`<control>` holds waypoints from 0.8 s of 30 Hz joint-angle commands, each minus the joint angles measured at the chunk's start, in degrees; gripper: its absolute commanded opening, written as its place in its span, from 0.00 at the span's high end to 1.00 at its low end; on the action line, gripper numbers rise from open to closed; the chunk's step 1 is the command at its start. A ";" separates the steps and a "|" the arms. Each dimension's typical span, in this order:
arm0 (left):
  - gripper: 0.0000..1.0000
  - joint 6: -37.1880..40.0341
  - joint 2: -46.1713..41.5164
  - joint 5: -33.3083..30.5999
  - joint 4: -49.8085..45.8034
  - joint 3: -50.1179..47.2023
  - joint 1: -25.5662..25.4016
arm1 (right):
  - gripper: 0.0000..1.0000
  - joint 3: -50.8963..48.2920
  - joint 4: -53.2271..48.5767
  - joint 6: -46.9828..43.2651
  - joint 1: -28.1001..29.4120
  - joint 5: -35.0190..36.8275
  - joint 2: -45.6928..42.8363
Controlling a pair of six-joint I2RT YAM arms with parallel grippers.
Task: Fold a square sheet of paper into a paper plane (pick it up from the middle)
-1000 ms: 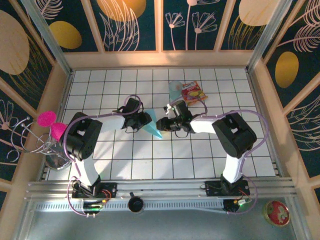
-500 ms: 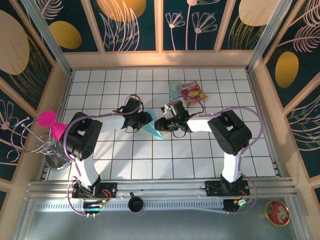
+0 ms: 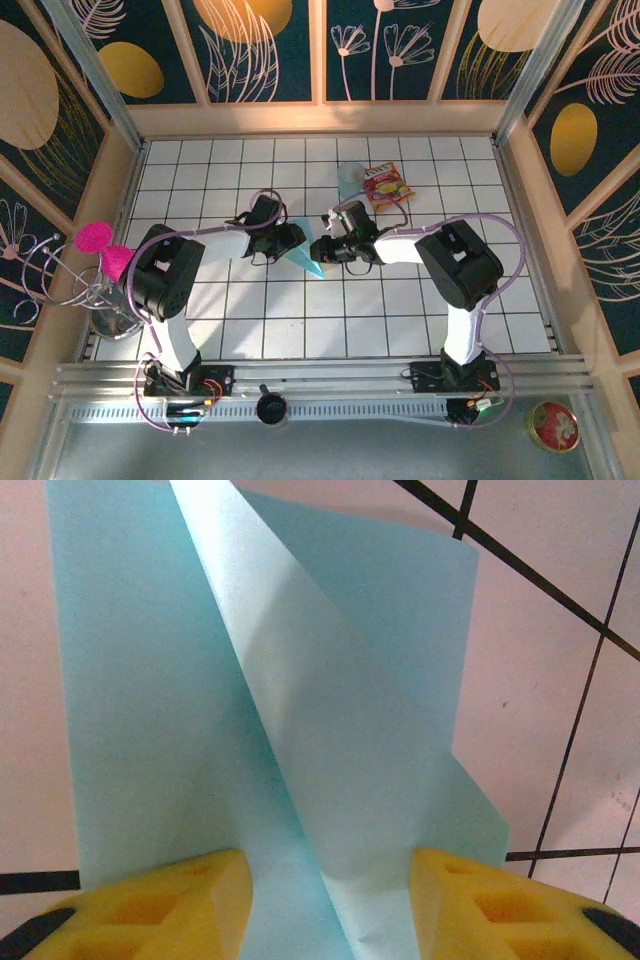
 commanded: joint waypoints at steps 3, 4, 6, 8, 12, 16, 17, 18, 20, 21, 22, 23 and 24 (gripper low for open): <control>0.51 0.96 3.41 -2.41 -6.37 -1.72 0.21 | 0.81 1.62 0.53 -0.93 0.47 -1.32 1.82; 0.51 0.99 3.40 -2.39 -6.37 -1.80 0.26 | 0.81 1.70 0.45 -0.92 0.56 -1.33 1.95; 0.51 0.89 3.27 -2.30 -6.37 -1.84 0.26 | 0.81 1.82 0.43 -1.07 0.56 -1.42 2.08; 0.51 0.93 3.23 -2.32 -6.30 -1.74 0.24 | 0.81 1.88 0.51 -1.05 0.56 -1.59 2.31; 0.51 0.83 2.78 -2.30 -6.28 -1.63 0.21 | 0.85 1.72 0.58 -0.99 0.56 -1.76 2.28; 0.51 0.78 1.78 -2.23 -6.21 -1.28 0.23 | 0.87 1.46 0.74 -0.77 0.56 -1.95 2.33; 0.51 0.82 1.48 -2.27 -6.19 -1.24 0.24 | 0.87 1.36 0.77 -0.74 0.56 -2.02 2.47; 0.51 0.78 1.04 -2.23 -5.98 -1.07 0.27 | 0.88 1.26 0.90 -0.65 0.56 -2.04 2.48; 0.50 0.76 0.14 -2.11 -5.59 -0.85 0.26 | 0.89 1.02 0.93 -0.42 0.48 -2.28 2.60; 0.50 0.71 -0.47 -2.06 -5.22 -0.74 0.26 | 0.90 0.97 1.04 -0.25 0.44 -2.43 2.67; 0.50 0.74 -1.17 -1.98 -4.84 -0.68 0.30 | 0.90 0.85 1.12 -0.12 0.38 -2.54 2.71; 0.49 0.70 -1.69 -1.96 -4.61 -0.54 0.25 | 0.90 0.75 1.17 0.04 0.37 -2.64 2.79; 0.49 0.75 -2.49 -1.96 -4.47 -0.42 0.26 | 0.90 0.63 1.35 0.23 0.30 -2.85 2.89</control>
